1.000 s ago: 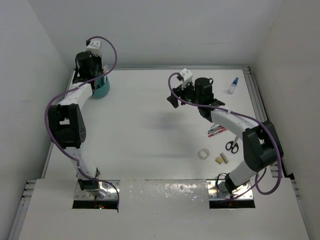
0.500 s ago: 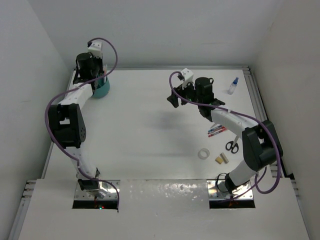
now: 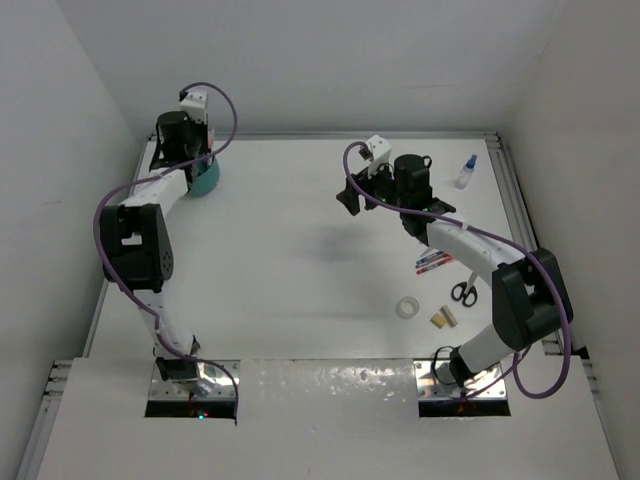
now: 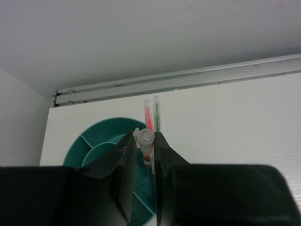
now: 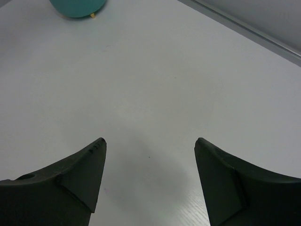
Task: Sort the stationery into containers
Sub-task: Place the pen in the storage box.
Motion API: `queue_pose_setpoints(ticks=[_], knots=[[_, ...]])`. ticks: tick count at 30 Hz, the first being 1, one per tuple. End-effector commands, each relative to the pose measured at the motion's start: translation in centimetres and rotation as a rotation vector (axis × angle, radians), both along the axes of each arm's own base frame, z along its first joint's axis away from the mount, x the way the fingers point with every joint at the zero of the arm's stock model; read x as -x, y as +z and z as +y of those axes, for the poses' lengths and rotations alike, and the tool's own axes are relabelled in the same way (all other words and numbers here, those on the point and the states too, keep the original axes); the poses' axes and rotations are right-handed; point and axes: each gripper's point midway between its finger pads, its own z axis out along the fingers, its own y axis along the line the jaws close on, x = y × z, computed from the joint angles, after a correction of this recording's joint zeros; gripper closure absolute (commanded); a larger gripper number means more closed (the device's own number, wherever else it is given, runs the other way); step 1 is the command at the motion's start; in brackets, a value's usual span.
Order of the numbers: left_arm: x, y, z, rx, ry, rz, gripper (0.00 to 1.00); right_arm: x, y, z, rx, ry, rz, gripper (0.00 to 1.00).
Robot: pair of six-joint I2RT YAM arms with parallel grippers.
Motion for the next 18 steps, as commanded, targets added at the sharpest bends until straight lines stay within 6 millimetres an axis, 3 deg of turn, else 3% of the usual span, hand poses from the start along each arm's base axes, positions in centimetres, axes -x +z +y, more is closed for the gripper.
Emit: queue_pose_setpoints(ticks=[1, 5, 8, 12, 16, 18], knots=[[-0.6, -1.3, -0.2, 0.008, -0.012, 0.009, 1.0, 0.1, 1.4, -0.4, -0.03, -0.023, -0.017, 0.26], [-0.8, -2.6, 0.2, 0.012, 0.005, 0.03, 1.0, 0.1, 1.2, -0.7, -0.024, -0.04, -0.005, 0.26], [-1.1, -3.0, 0.5, 0.016, 0.023, 0.035, 0.94, 0.1, 1.0, -1.1, -0.014, -0.063, 0.002, 0.26], [-1.6, -2.4, 0.9, 0.028, 0.043, 0.025, 0.58, -0.2, 0.5, -2.1, -0.007, -0.144, 0.038, 0.26], [-2.0, -1.5, 1.4, 0.025, 0.065, 0.002, 0.43, -1.1, -0.5, -4.1, 0.005, -0.277, 0.102, 0.32], [-2.1, -0.8, 1.6, 0.025, 0.068, -0.012, 0.39, -1.0, -2.7, -5.5, 0.024, -0.359, 0.205, 0.43]])
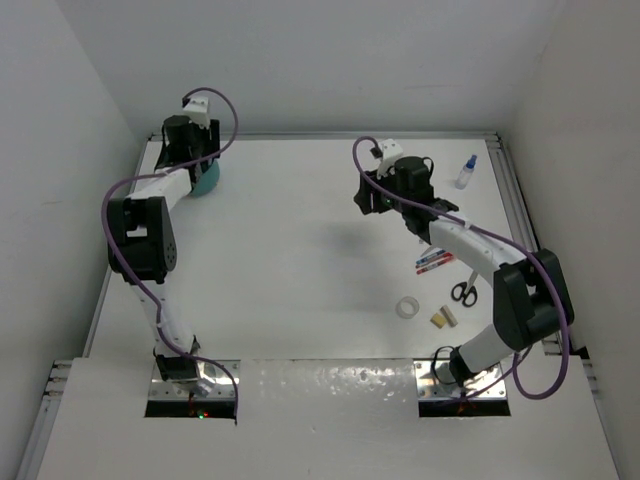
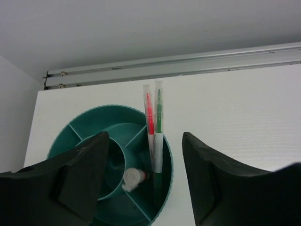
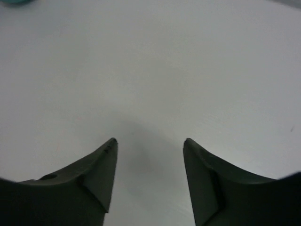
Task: Sort the stationery into containers
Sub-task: Place the pen in the storage box, then pick up the pen from the center of the board.
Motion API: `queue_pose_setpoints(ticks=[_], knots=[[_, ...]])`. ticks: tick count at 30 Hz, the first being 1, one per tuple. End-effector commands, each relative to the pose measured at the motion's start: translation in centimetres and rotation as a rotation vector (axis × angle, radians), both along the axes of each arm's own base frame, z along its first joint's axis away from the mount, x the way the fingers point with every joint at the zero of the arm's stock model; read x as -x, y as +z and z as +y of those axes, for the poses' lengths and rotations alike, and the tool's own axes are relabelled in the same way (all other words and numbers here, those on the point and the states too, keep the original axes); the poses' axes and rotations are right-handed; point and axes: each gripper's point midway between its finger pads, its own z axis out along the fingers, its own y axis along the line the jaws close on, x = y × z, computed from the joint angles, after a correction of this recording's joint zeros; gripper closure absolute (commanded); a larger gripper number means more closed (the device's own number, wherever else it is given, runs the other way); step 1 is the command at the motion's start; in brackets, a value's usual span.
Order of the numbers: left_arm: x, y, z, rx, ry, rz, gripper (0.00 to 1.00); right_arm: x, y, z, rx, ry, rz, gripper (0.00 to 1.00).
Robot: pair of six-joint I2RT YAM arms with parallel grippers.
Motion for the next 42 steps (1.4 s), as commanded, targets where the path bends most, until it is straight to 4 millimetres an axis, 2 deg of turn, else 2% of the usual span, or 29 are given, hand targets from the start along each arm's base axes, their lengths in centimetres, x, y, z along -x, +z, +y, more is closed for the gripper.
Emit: queue_pose_setpoints(ticks=[1, 3, 4, 6, 7, 8, 9, 10, 14, 16, 25, 32, 34, 39, 42], knots=[[-1.2, 3.8, 1.2, -0.003, 0.032, -0.092, 0.37, -1.6, 0.0, -3.3, -0.015, -0.202, 0.093, 0.46], [-1.3, 4.7, 1.3, -0.004, 0.034, -0.11, 0.33, -1.8, -1.5, -4.6, -0.025, -0.289, 0.205, 0.56], [-1.3, 5.2, 1.3, -0.005, 0.034, -0.118, 0.31, -2.2, -2.0, -6.1, -0.036, -0.343, 0.237, 0.63], [-1.5, 6.2, 1.2, -0.004, 0.028, -0.136, 0.28, -2.0, -3.8, -7.7, -0.053, -0.438, 0.333, 0.65], [-1.5, 6.9, 1.1, -0.007, 0.021, -0.149, 0.27, -2.6, -3.8, -9.6, -0.041, -0.51, 0.335, 0.66], [-1.5, 8.0, 0.7, -0.003, 0.005, -0.167, 0.25, -2.1, -5.3, -10.8, -0.004, -0.561, 0.388, 0.65], [-1.5, 8.3, 0.7, -0.002, 0.0, -0.172, 0.24, -2.5, -5.2, -11.6, 0.017, -0.602, 0.389, 0.61], [-1.5, 8.7, 0.4, -0.001, -0.009, -0.18, 0.23, -2.5, -5.8, -13.3, 0.056, -0.667, 0.395, 0.54], [-1.1, 10.7, -0.6, -0.001, -0.049, -0.217, 0.2, -2.1, -8.5, -15.8, 0.113, -0.745, 0.469, 0.44], [-0.8, 11.5, -1.5, -0.009, -0.083, -0.227, 0.19, -2.0, -9.8, -16.9, 0.098, -0.787, 0.507, 0.44], [0.5, 12.3, -3.6, -0.003, -0.146, -0.245, 0.18, -0.8, -13.7, -18.2, 0.076, -0.824, 0.632, 0.51], [1.1, 12.0, -4.4, 0.018, -0.164, -0.228, 0.18, 0.2, -15.6, -18.7, 0.076, -0.839, 0.659, 0.53], [1.2, 12.0, -4.4, 0.024, -0.161, -0.226, 0.18, 0.2, -15.9, -18.3, 0.05, -0.811, 0.672, 0.55], [1.4, 12.5, -4.7, 0.037, -0.163, -0.235, 0.18, 0.6, -16.9, -18.7, 0.059, -0.81, 0.688, 0.58], [1.5, 12.6, -4.8, 0.042, -0.167, -0.236, 0.19, 0.7, -17.3, -18.3, 0.04, -0.79, 0.711, 0.65]])
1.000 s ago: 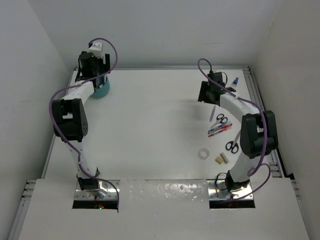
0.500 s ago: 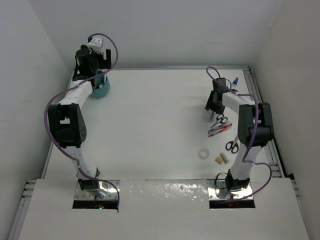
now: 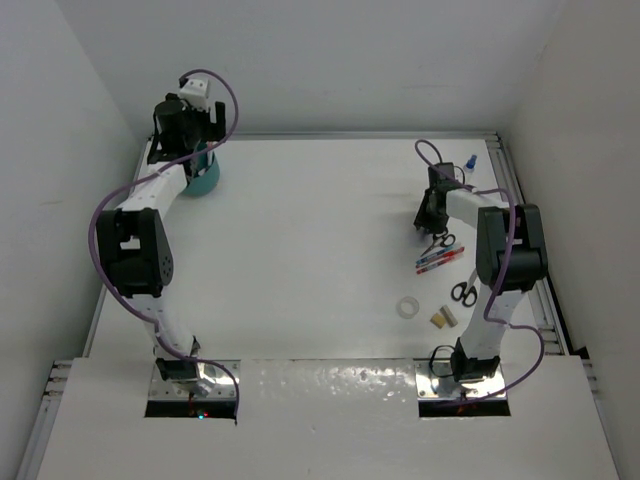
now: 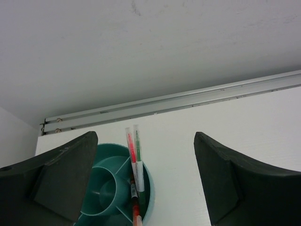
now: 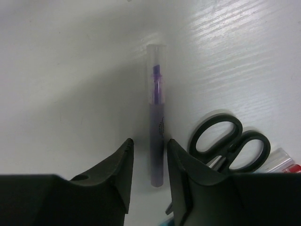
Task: Sort the stationery into containers
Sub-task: Pick up the pen from the center of the board.
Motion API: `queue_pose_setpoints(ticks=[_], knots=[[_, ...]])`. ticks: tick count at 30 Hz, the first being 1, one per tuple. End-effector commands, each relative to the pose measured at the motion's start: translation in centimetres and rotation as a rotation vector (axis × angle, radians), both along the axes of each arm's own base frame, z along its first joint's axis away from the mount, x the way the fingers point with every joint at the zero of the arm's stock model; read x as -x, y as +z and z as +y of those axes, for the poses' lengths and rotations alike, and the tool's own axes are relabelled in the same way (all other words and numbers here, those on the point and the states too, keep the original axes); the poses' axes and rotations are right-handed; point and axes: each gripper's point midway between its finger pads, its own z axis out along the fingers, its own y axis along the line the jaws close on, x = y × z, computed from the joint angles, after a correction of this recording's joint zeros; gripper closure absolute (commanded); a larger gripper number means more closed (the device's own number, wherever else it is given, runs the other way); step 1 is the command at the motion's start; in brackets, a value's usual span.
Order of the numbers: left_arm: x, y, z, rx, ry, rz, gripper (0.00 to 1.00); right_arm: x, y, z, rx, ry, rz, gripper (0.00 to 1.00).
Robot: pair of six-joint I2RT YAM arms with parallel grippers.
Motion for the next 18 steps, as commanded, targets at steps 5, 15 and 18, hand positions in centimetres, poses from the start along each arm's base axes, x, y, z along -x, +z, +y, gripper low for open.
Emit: queue_pose_setpoints(ticks=[5, 15, 18], knots=[[1.1, 4.4, -1.1, 0.043, -0.02, -0.086, 0.19, 0.3, -1.0, 1.2, -0.074, 0.029, 0.003, 0.87], [3.8, 5.2, -7.5, 0.17, -0.338, -0.032, 0.25, -2.8, 7.2, 7.2, -0.051, 0.431, -0.364, 1.0], [7.0, 5.4, -11.6, 0.247, -0.55, 0.025, 0.26, -2.7, 12.9, 12.0, -0.073, 0.624, -0.625, 1.0]])
